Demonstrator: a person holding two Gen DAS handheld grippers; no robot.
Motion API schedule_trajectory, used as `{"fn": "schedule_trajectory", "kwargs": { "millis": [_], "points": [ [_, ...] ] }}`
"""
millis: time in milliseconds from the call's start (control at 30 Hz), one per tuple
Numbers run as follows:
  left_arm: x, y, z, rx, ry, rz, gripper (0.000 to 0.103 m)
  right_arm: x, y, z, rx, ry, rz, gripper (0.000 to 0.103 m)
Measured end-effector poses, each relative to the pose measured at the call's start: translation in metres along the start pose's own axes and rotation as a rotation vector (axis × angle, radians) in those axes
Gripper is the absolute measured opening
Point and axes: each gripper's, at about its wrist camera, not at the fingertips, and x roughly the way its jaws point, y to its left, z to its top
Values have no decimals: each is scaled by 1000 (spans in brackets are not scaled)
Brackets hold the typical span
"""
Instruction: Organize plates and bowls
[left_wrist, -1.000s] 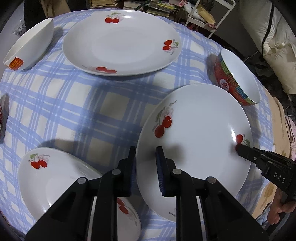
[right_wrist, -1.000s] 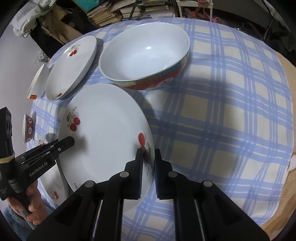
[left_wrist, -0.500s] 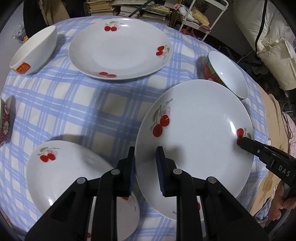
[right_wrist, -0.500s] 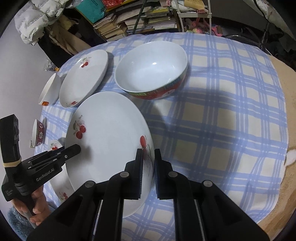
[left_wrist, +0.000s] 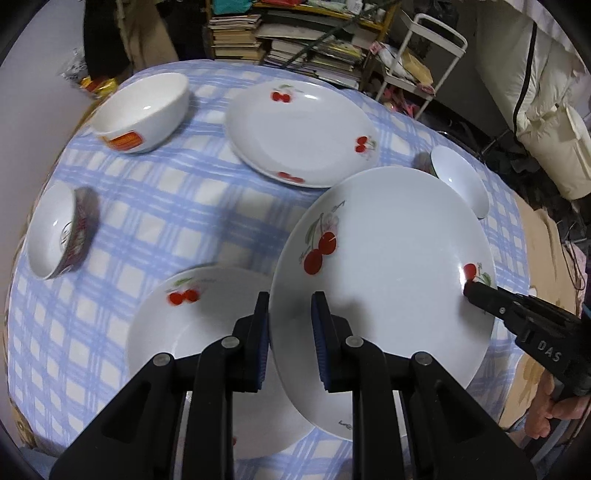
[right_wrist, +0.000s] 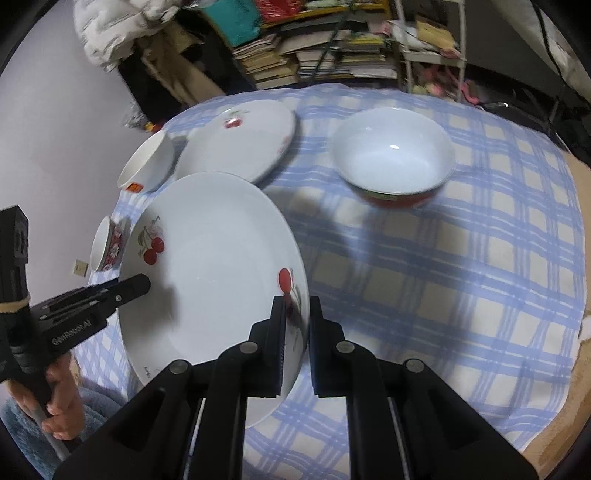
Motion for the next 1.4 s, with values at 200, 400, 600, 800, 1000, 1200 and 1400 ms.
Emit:
{"fn": "schedule_trajectory", "kwargs": {
  "millis": [200,400,600,800,1000,1200,1400],
  "points": [
    [-25,20,-11,-14,-27,28,21,1,27,-5,-38,-18,36,13],
    [-35,43,-24,-47,-37,42,21,8,50,-12,-65,-20,75,12],
    [-24,62,-40,-103,-18,34,21,12,71,-22,-108,-37,30,13],
    [-17,77,-56,-130,-12,30,21,23,83,-31,-146,-8,14,13],
    [-6,88,-73,-142,-16,99,21,45,96,-34,-162,26,17,13],
    [7,106,-79,-199,26,99,21,68,106,-35,-215,39,22,14],
    [10,110,-79,-211,33,94,21,82,109,-36,-229,61,5,16]
  ]
}}
